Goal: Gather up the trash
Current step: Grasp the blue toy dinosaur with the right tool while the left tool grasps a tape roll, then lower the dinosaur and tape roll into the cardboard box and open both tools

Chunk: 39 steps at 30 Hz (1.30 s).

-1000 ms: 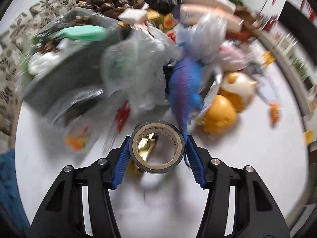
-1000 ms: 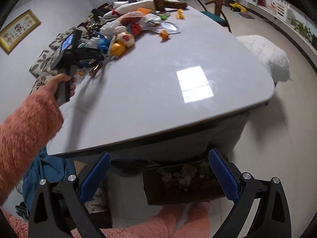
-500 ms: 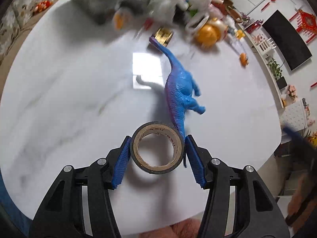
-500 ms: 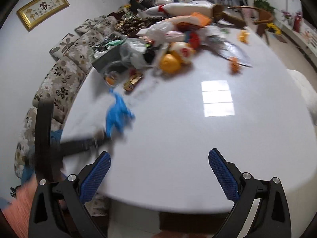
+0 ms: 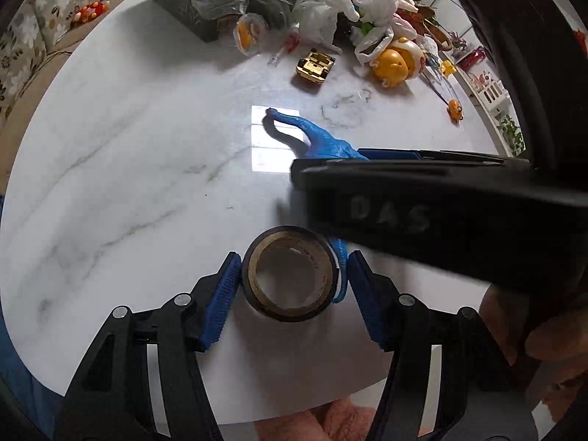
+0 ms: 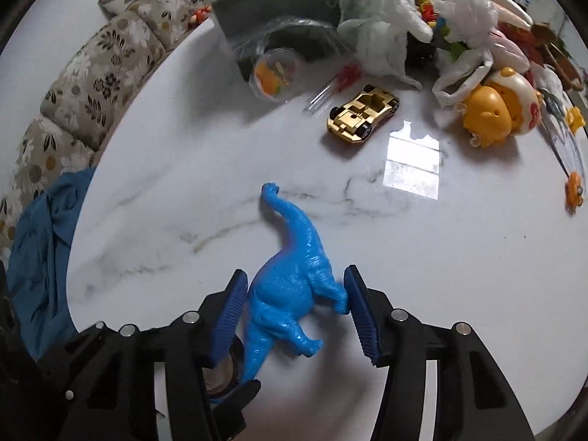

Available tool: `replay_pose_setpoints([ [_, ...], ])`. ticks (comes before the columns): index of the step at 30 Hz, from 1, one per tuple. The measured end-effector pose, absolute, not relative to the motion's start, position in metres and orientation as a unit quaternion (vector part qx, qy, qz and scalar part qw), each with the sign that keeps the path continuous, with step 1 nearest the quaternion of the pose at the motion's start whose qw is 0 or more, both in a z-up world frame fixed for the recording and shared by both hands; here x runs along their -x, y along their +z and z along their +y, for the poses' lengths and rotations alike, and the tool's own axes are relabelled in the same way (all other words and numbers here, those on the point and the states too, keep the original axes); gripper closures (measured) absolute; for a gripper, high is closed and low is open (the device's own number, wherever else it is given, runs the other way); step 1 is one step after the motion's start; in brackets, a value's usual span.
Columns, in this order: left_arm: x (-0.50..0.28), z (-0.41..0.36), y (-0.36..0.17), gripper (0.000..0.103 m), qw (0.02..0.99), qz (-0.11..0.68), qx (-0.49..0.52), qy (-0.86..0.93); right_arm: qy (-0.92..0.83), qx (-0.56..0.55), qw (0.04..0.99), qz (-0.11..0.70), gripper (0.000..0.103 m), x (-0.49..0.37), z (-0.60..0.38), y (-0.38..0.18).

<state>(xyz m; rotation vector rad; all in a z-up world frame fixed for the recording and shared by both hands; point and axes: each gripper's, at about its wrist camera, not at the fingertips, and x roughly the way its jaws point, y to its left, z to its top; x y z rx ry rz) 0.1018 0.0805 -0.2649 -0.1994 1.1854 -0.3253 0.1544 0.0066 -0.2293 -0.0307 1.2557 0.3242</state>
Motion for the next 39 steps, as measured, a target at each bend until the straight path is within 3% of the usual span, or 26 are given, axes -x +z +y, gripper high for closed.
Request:
replay_pose_setpoints([
  [3,-0.101,0.081,-0.265,0.038,0.813,0.554,0.092,-0.155,0.135,-0.018,0.811,0.569,0.061,-0.159,-0.015,-0.216],
  [5,-0.100,0.080,-0.265,0.038,0.814,0.553,0.086,-0.153,0.129,-0.050,0.816,0.561,0.086,-0.165,-0.034,-0.207],
  [7,-0.101,0.078,-0.265,0.038,0.817,0.551,0.080,-0.151,0.119,-0.056,0.818,0.561,0.090,-0.168,-0.049,-0.201],
  [9,-0.102,0.075,-0.265,0.038,0.819,0.551,0.068,-0.143,0.124,-0.063,0.808,0.572,0.089,-0.172,-0.061,-0.203],
  [10,-0.102,0.073,-0.265,0.038,0.819,0.552,0.062,-0.140,0.128,-0.068,0.804,0.577,0.082,-0.171,-0.066,-0.205],
  [11,-0.101,0.072,-0.265,0.038,0.820,0.553,0.054,-0.139,0.122,-0.063,0.806,0.576,0.059,-0.169,-0.069,-0.205],
  [13,-0.100,0.069,-0.265,0.038,0.821,0.552,0.043,-0.136,0.111,-0.039,0.816,0.566,0.039,-0.165,-0.072,-0.206],
  [18,-0.095,0.067,-0.265,0.051,0.820,0.555,0.031,-0.134,0.096,0.029,0.817,0.568,0.038,-0.172,-0.050,-0.220],
  [23,-0.094,0.076,-0.266,0.051,0.817,0.557,0.067,-0.133,0.074,0.107,0.817,0.561,0.047,-0.171,-0.031,-0.234],
  [32,-0.081,0.082,-0.250,0.052,0.816,0.548,0.112,-0.147,0.098,0.038,0.839,0.534,0.048,-0.136,-0.083,-0.191],
  [39,-0.024,0.039,-0.209,0.052,0.816,0.538,0.066,-0.202,0.140,-0.014,0.828,0.544,0.047,-0.034,-0.146,-0.164],
])
